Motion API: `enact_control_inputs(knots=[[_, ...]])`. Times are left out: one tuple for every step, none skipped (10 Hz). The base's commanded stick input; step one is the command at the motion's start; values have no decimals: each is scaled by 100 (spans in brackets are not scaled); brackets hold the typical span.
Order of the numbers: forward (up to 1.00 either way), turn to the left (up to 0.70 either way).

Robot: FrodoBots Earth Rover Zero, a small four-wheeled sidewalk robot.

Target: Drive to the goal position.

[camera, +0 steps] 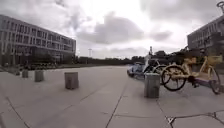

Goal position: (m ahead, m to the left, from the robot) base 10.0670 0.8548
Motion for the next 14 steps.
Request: enact_control_inputs(knots=[[70, 0], [70, 0], [70, 0], [70, 21], [70, 35], [70, 16], [70, 0], [70, 0], [70, 18], [70, 26], [70, 0], [70, 0], [70, 0], [70, 7]])
